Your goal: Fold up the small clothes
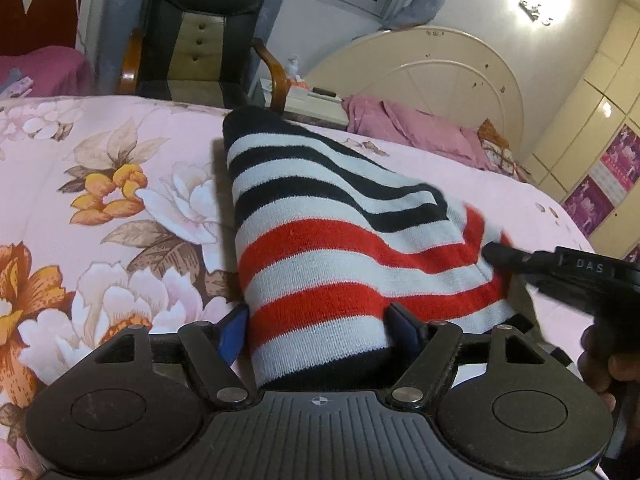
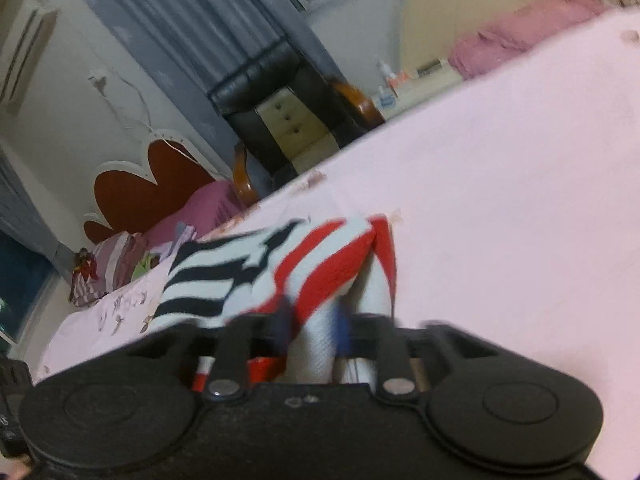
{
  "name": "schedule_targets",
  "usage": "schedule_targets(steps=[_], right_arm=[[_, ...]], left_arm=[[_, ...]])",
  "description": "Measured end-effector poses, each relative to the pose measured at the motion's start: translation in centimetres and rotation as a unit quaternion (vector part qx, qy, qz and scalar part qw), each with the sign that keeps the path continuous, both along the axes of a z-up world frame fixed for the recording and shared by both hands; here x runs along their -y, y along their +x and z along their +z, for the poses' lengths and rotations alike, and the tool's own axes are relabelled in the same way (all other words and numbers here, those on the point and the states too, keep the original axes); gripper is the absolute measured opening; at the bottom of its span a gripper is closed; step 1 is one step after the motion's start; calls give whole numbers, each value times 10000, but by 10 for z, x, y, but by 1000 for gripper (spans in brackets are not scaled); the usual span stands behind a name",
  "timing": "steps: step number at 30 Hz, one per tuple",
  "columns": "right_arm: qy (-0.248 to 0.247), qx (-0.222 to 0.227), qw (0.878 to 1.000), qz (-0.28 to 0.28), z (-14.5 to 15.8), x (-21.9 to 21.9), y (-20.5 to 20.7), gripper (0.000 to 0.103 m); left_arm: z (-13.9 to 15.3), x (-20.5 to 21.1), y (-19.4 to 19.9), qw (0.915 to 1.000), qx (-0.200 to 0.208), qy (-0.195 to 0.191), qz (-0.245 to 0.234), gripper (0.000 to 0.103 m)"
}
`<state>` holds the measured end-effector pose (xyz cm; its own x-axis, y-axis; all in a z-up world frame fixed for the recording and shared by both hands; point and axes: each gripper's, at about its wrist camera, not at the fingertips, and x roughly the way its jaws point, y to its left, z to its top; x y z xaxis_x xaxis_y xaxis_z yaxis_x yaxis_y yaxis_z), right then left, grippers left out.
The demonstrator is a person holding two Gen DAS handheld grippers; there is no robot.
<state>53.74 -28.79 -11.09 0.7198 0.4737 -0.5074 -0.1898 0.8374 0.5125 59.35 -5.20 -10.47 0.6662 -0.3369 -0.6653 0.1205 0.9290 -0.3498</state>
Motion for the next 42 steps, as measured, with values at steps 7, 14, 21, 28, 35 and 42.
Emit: schedule_targets(steps=[7, 14, 21, 28, 35, 42], right_arm=[[-651, 39, 9978, -82, -11, 1, -13, 13], [-663, 761, 9946, 241, 36, 10, -83, 14], [-2326, 784, 9640, 1023, 24, -37, -126, 0], [-3028, 334, 9490, 814, -1, -54, -139, 0], [-2199, 656, 9720, 510, 26, -26, -155, 15], [-2598, 389, 9625, 675, 6, -44, -154, 12]], left_arm=[[3, 8, 3, 9996, -97, 206, -186, 75], [33, 8, -64, 9952, 744, 499, -404, 74], [17, 16, -81, 9949, 550, 772, -332, 72], [1, 15, -88, 9954, 469, 757, -355, 72], [31, 7, -130, 9922, 942, 778, -264, 72], [8, 16, -132, 9934, 440, 1046, -160, 72]])
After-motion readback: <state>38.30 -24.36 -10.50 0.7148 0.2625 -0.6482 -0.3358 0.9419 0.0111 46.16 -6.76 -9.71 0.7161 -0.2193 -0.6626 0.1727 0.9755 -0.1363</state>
